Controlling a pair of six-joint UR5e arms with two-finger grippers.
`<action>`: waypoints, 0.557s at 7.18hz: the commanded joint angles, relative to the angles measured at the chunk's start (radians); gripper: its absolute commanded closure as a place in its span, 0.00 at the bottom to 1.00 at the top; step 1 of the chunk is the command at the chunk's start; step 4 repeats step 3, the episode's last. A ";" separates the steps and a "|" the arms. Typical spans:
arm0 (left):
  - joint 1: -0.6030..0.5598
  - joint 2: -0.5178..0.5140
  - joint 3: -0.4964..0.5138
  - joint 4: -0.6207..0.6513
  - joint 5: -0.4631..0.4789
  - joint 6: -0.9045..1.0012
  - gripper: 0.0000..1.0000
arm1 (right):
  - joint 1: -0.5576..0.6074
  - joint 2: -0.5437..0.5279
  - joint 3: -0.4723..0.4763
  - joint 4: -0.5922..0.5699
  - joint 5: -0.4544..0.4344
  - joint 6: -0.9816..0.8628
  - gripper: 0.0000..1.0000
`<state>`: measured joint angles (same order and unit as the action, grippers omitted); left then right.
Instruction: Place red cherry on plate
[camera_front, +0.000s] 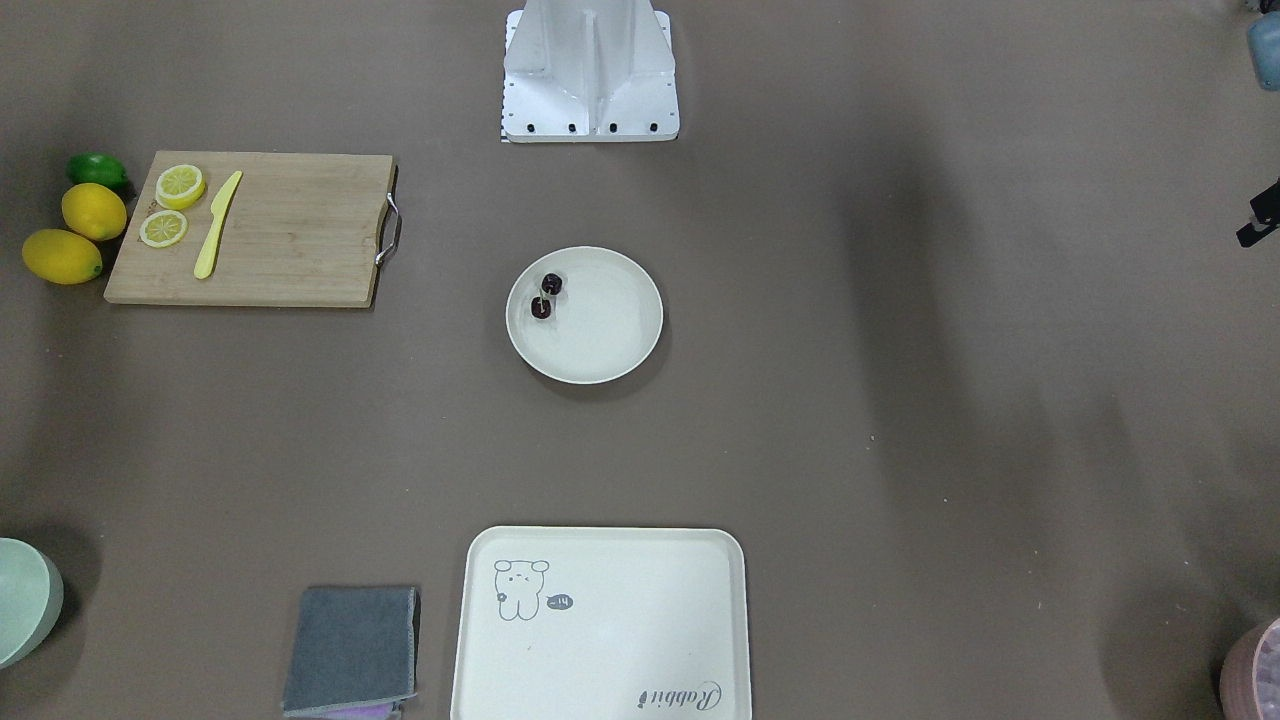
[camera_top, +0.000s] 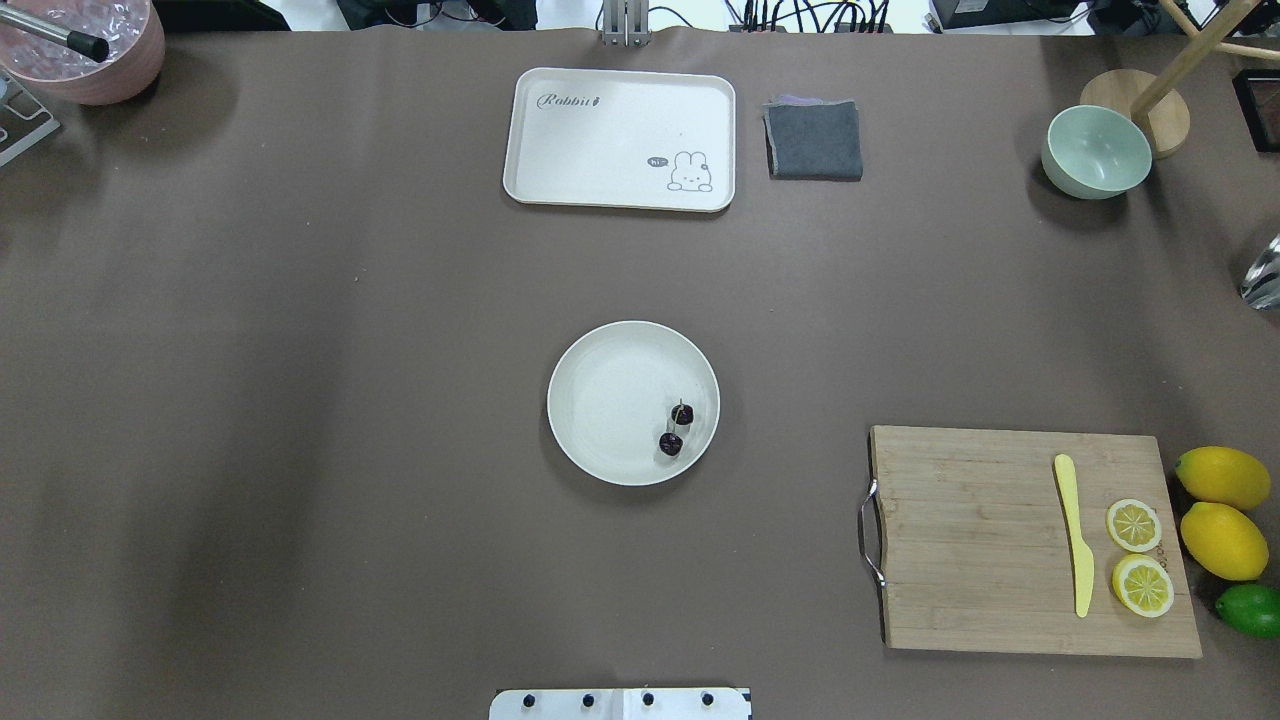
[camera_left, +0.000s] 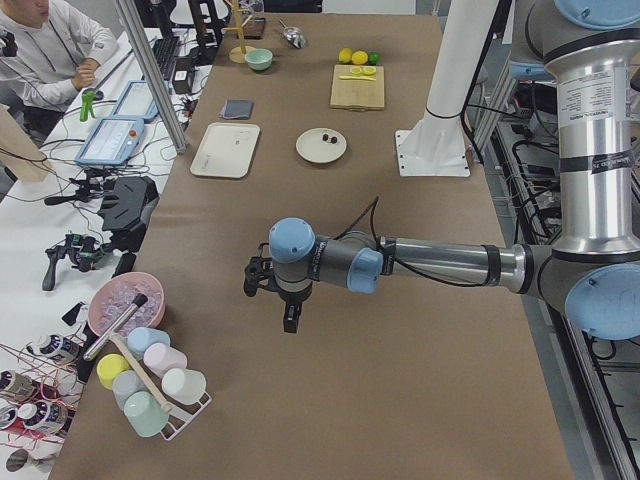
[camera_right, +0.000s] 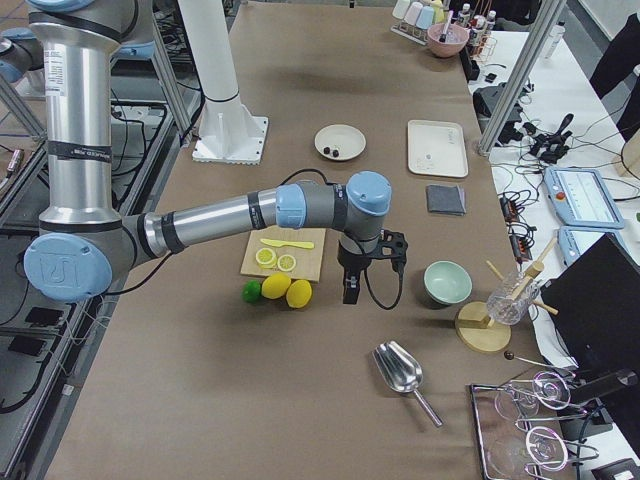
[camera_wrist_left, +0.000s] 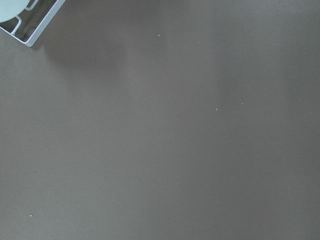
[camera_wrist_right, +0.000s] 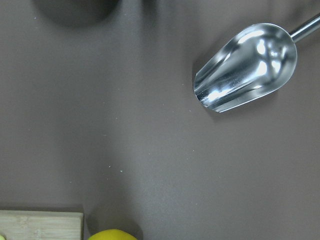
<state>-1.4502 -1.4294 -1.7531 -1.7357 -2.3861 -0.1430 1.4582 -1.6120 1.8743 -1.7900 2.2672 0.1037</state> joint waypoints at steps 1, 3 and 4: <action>-0.013 0.006 -0.006 -0.002 0.002 0.003 0.02 | 0.001 0.001 -0.033 0.055 -0.032 -0.012 0.00; -0.015 0.039 -0.025 -0.004 0.002 0.003 0.02 | 0.001 -0.005 -0.052 0.070 -0.028 -0.012 0.00; -0.015 0.039 -0.025 -0.004 0.002 0.003 0.02 | 0.001 -0.005 -0.052 0.070 -0.028 -0.012 0.00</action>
